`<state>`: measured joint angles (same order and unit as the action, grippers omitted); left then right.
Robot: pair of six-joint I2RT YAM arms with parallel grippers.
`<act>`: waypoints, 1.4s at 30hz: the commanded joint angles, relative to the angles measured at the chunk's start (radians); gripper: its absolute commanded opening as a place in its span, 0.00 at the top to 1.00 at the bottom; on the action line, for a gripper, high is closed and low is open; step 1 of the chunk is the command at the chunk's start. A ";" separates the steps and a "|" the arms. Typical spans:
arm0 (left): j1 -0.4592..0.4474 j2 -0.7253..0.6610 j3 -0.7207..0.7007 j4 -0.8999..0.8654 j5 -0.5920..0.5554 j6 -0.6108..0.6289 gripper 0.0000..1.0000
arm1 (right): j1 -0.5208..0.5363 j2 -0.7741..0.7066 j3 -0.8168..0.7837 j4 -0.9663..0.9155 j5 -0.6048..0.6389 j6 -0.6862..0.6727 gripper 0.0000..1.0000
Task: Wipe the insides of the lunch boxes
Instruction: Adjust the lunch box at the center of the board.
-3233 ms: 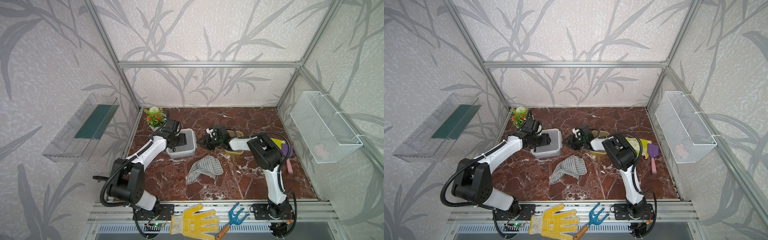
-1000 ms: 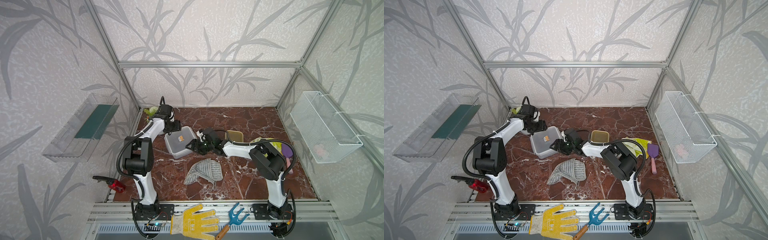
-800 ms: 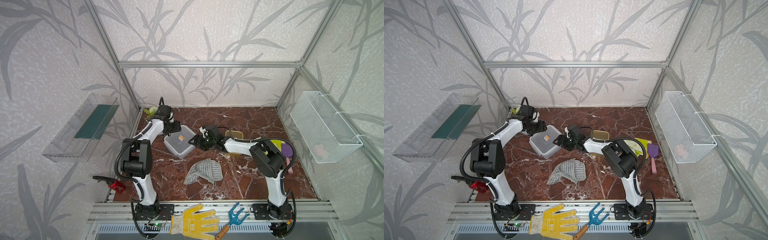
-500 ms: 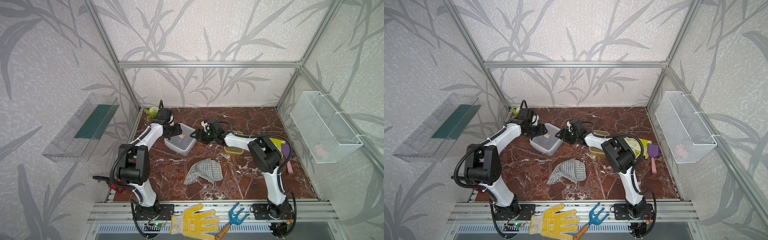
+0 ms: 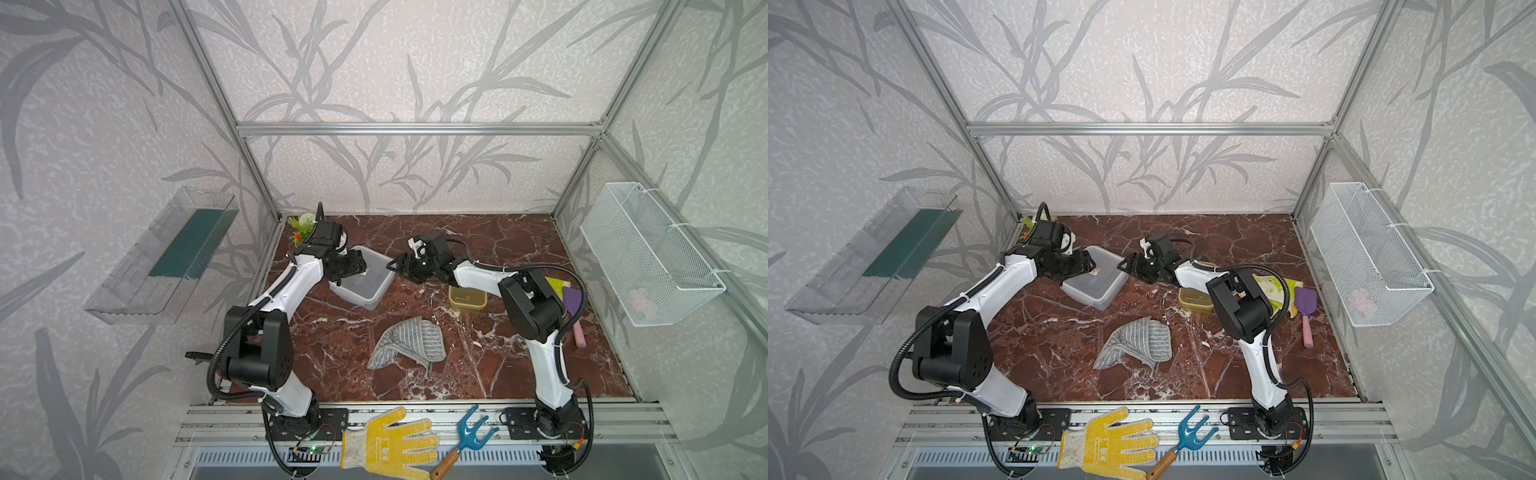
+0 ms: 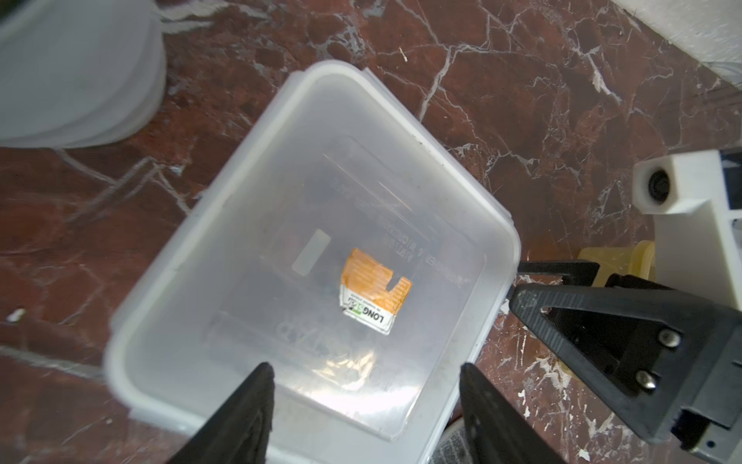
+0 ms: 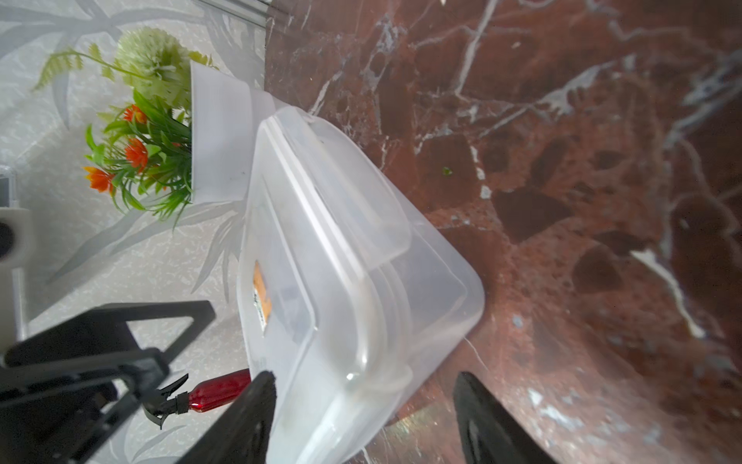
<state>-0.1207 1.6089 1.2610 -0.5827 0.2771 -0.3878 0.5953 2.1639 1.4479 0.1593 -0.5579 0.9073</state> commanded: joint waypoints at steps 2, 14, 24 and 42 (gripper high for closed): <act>0.026 0.001 0.094 -0.064 -0.085 0.056 0.27 | 0.020 -0.077 -0.070 -0.022 -0.005 -0.041 0.29; 0.076 0.167 0.115 -0.005 -0.038 0.111 0.25 | 0.048 -0.064 -0.099 0.069 -0.036 -0.016 0.29; 0.076 0.165 0.074 -0.021 0.155 0.102 0.34 | 0.040 -0.003 -0.055 0.085 -0.086 -0.019 0.35; 0.108 -0.044 0.012 0.003 -0.050 0.072 0.23 | 0.020 0.015 -0.030 0.088 -0.119 -0.014 0.37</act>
<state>-0.0315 1.5757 1.1988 -0.5720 0.3058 -0.3397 0.6106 2.1727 1.4071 0.2352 -0.6601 0.8936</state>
